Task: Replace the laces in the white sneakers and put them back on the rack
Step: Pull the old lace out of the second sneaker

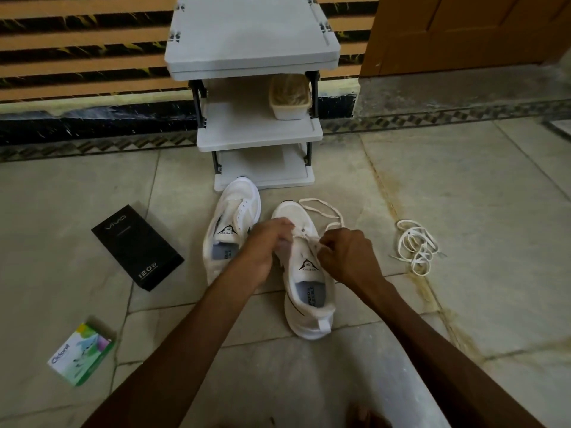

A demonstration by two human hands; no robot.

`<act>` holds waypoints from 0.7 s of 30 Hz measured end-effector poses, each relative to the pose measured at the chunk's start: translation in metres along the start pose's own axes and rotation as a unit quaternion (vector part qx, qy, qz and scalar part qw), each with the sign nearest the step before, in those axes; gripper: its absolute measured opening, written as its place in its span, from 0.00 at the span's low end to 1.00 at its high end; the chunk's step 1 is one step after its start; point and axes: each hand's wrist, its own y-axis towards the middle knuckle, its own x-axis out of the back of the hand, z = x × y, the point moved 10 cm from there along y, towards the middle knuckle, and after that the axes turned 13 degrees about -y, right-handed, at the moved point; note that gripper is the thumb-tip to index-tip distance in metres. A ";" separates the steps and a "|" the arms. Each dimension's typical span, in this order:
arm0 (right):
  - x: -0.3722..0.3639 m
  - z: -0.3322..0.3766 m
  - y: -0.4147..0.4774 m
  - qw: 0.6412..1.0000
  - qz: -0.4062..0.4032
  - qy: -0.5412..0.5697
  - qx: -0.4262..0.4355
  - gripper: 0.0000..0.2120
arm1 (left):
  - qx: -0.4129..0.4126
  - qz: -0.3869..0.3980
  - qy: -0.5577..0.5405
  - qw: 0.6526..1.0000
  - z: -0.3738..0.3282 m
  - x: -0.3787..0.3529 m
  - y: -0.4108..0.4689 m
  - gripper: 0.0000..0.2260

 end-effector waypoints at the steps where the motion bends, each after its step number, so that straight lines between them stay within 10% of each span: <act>1: 0.000 -0.005 -0.001 1.000 -0.007 0.016 -0.009 0.09 | 0.035 -0.013 -0.123 0.992 0.005 0.004 0.000 0.08; 3: 0.001 -0.007 -0.002 0.999 -0.021 0.035 -0.015 0.09 | 0.025 -0.019 -0.136 0.990 -0.001 0.010 0.004 0.08; 5: 0.001 -0.002 -0.002 0.999 -0.023 0.047 -0.006 0.10 | -0.075 0.003 0.179 0.981 -0.021 0.008 0.006 0.11; 8: -0.004 0.007 0.000 1.000 -0.021 0.014 0.008 0.12 | -0.217 0.092 0.528 0.816 -0.030 -0.023 0.006 0.12; 11: -0.004 0.006 0.001 1.000 -0.014 0.001 0.001 0.11 | -0.301 0.016 0.310 0.902 -0.071 -0.017 -0.010 0.09; 13: -0.003 0.003 0.001 1.000 -0.003 0.001 -0.007 0.10 | -0.184 -0.102 -0.079 0.974 -0.060 0.027 0.003 0.07; 15: -0.004 0.002 0.002 1.000 0.005 0.011 -0.011 0.10 | -0.028 -0.030 -0.374 0.927 -0.028 0.013 0.008 0.07; 16: -0.005 0.003 0.002 1.000 0.009 0.015 -0.011 0.10 | -0.019 0.001 -0.353 0.935 -0.024 0.010 0.010 0.08; 18: -0.007 0.004 0.003 1.000 0.014 0.011 -0.012 0.10 | -0.114 0.026 -0.031 0.993 -0.038 0.007 0.011 0.08; 21: -0.007 0.005 0.002 1.000 0.016 0.014 -0.020 0.10 | -0.253 0.064 0.452 0.853 -0.044 -0.019 0.005 0.10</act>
